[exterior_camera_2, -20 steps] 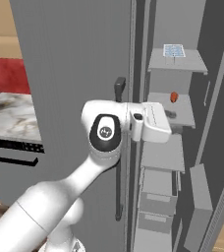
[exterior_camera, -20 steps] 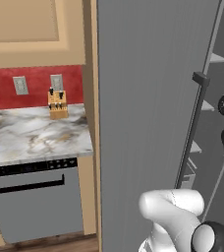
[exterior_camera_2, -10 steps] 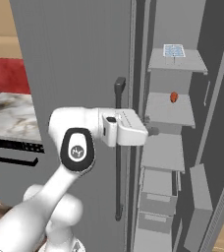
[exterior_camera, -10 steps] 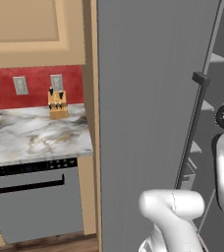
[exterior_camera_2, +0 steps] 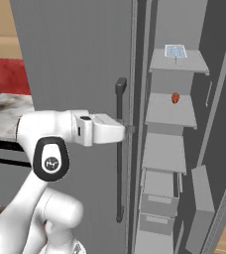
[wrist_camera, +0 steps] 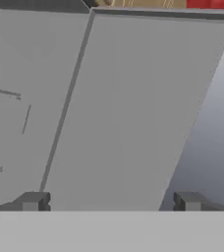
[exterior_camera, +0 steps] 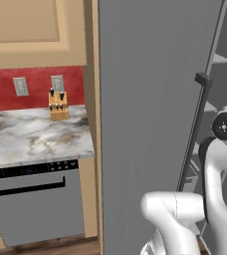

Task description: Open the freezer door, pick up the ice cube tray from the freezer, and place it on the dining counter.

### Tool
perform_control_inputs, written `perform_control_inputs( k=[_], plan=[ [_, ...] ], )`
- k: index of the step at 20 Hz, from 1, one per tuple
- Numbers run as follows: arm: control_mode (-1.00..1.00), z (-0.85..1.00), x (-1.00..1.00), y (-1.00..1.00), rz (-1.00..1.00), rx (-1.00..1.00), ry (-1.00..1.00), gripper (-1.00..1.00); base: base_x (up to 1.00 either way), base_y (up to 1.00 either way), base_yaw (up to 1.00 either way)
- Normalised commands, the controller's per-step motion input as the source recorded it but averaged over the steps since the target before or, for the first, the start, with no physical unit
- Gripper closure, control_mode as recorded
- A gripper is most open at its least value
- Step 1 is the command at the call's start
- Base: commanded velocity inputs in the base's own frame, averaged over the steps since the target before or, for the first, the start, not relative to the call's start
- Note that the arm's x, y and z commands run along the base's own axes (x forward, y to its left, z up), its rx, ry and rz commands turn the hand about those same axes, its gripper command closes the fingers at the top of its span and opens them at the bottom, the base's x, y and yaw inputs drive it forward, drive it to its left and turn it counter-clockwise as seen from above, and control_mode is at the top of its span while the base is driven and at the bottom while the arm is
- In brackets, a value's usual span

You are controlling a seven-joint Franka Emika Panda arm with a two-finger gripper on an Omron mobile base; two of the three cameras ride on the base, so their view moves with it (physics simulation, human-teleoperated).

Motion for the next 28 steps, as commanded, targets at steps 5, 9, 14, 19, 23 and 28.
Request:
perform_control_inputs(
  k=[5, 9, 14, 19, 23, 28],
  plan=[
    [-1.0, 0.02, -0.18, 0.35, 0.17, 0.06, 0.12, -1.0, 0.0, 0.0, 0.0],
    [-1.0, 0.01, -0.07, 0.37, 0.17, 0.07, 0.14, -1.0, 0.0, 0.0, 0.0],
    [-1.0, 0.0, -0.06, 0.28, 0.11, 0.14, 0.09, -1.0, 0.0, 0.0, 0.0],
    [-1.0, 0.0, 0.0, 0.33, 0.07, 0.16, 0.08, -1.0, 0.0, 0.0, 0.0],
    [-1.0, 0.0, -0.04, 0.24, 0.08, 0.19, 0.04, -1.0, 0.0, 0.0, 0.0],
    [-1.0, 0.0, -0.01, 0.3, 0.07, 0.18, 0.02, -1.0, 0.0, 0.0, 0.0]
  ],
)
